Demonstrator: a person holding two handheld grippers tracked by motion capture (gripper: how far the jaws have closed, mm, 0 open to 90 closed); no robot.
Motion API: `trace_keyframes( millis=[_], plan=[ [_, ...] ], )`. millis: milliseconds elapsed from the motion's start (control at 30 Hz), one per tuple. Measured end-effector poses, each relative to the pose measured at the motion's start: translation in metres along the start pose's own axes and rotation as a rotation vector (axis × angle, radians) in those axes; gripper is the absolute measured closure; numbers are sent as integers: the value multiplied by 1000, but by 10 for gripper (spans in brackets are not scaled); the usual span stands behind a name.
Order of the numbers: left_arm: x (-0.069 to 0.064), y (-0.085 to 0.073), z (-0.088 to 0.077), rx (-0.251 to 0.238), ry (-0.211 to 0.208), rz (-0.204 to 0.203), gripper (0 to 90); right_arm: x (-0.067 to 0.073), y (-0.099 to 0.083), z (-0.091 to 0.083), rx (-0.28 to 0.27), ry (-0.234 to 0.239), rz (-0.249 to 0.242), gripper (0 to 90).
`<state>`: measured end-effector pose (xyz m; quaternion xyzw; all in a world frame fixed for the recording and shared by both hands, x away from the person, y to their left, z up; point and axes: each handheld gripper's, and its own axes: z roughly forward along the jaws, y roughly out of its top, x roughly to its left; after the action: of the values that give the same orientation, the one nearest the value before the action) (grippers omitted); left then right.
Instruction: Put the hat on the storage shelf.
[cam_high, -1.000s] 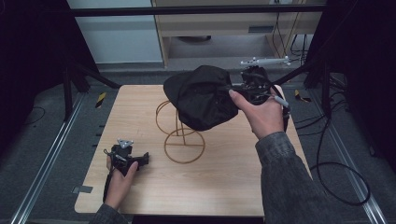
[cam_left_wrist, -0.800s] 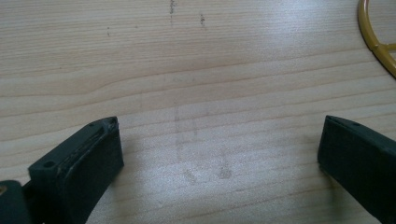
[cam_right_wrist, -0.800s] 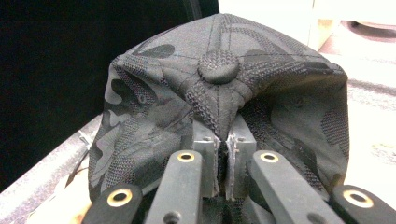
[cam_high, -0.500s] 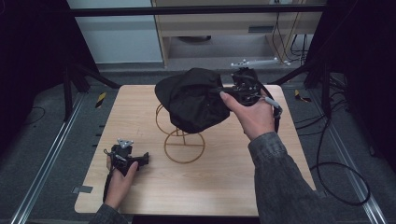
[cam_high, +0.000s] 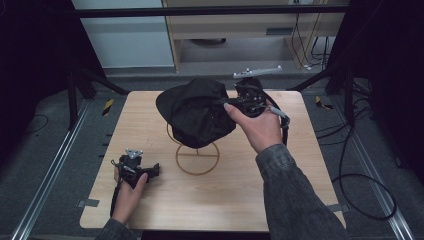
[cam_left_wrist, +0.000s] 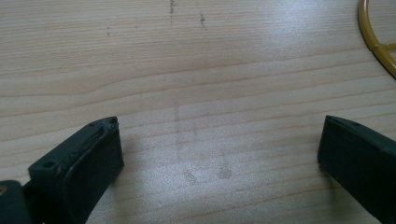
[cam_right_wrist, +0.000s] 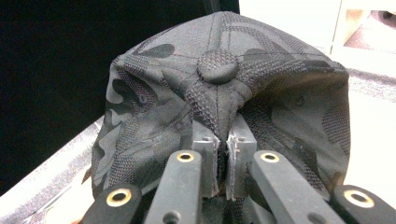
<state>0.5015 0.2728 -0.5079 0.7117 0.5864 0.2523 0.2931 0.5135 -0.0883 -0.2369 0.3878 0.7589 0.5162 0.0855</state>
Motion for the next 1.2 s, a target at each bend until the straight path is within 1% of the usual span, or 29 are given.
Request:
trace_keyframes(
  millis=[167, 333, 467, 833, 1000, 1200],
  plan=[
    [0, 0, 0, 0, 0, 0, 0, 2, -5, 7, 15, -14, -8, 846],
    [0, 0, 0, 0, 0, 0, 0, 3, -6, 12, 24, -16, -14, 844],
    [0, 0, 0, 0, 0, 0, 0, 4, -8, 15, 35, -13, -8, 843],
    [0, 0, 0, 0, 0, 0, 0, 3, -12, 24, 46, -14, -5, 840],
    [0, 0, 0, 0, 0, -1, 0, 4, -15, 30, 59, -15, -7, 835],
    [0, 0, 0, 0, 0, 0, 0, 4, -20, 38, 63, -15, 4, 833]
  ],
)
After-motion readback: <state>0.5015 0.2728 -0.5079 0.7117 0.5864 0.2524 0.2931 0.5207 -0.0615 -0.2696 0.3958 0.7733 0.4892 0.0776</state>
